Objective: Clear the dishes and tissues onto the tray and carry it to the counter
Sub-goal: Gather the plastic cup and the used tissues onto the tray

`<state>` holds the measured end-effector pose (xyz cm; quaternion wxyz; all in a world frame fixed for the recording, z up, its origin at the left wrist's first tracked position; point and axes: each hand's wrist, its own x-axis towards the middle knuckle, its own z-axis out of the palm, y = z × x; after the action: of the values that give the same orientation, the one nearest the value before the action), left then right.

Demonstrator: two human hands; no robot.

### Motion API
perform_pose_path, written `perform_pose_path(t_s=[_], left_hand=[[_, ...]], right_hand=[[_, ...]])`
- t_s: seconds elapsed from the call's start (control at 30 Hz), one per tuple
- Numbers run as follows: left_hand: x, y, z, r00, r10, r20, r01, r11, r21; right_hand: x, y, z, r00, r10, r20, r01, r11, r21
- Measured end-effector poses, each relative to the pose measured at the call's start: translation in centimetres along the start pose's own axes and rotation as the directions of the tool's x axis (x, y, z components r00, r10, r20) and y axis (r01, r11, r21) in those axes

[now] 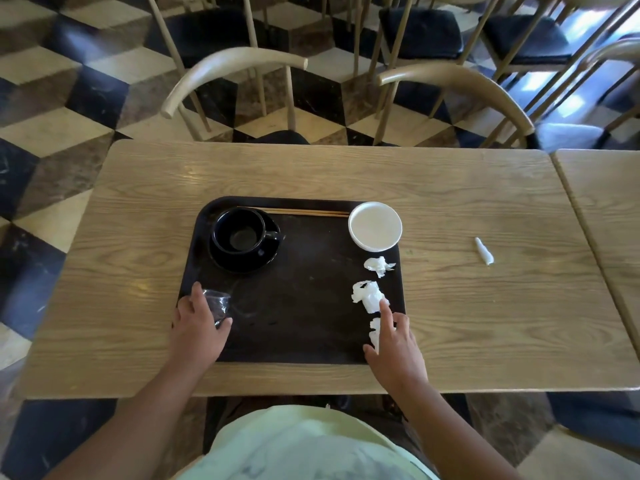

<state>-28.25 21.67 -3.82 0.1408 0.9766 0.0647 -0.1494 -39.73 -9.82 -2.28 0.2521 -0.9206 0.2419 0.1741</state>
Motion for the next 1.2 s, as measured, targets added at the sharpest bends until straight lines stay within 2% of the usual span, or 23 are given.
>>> perform_pose_path(t_s=[0.23, 0.33, 0.5, 0.67, 0.83, 0.93, 1.07, 1.2], left_hand=[[-3.7, 5.0, -1.1, 0.993, 0.038, -0.112, -0.03, 0.997, 0.068], [-4.2, 8.3, -0.6, 0.98, 0.164, -0.112, -0.159, 0.986, 0.053], [-2.7, 12.8, 2.1, 0.926, 0.377, 0.005, -0.377, 0.925, 0.045], [-0.6, 16.8, 5.7, 0.862, 0.481, 0.161, -0.497, 0.863, 0.084], [0.9, 18.0, 8.6, 0.87, 0.456, 0.187, -0.483, 0.863, 0.145], [1.0, 18.2, 9.8, 0.88, 0.446, 0.163, -0.471, 0.863, 0.181], [0.5, 18.9, 11.0, 0.904, 0.404, 0.141, -0.426, 0.882, 0.202], [-0.4, 21.1, 12.0, 0.936, 0.338, 0.1, -0.352, 0.911, 0.213]], right_hand=[[-0.7, 1.2, -1.9, 0.997, -0.016, -0.071, 0.017, 1.0, 0.021], [-0.2, 1.0, -2.7, 0.996, -0.036, -0.084, 0.039, 0.999, 0.034], [2.4, -0.3, -3.7, 0.995, -0.056, -0.087, 0.057, 0.998, 0.015], [5.3, -1.8, -3.4, 0.994, -0.088, -0.064, 0.083, 0.993, -0.084], [7.8, -2.0, -1.9, 0.987, -0.154, -0.036, 0.144, 0.969, -0.199], [8.5, -1.2, -0.7, 0.977, -0.211, -0.042, 0.198, 0.958, -0.205], [8.8, 0.8, -0.9, 0.942, -0.319, -0.105, 0.31, 0.946, -0.09], [8.5, 2.9, -3.4, 0.881, -0.44, -0.173, 0.456, 0.888, 0.066]])
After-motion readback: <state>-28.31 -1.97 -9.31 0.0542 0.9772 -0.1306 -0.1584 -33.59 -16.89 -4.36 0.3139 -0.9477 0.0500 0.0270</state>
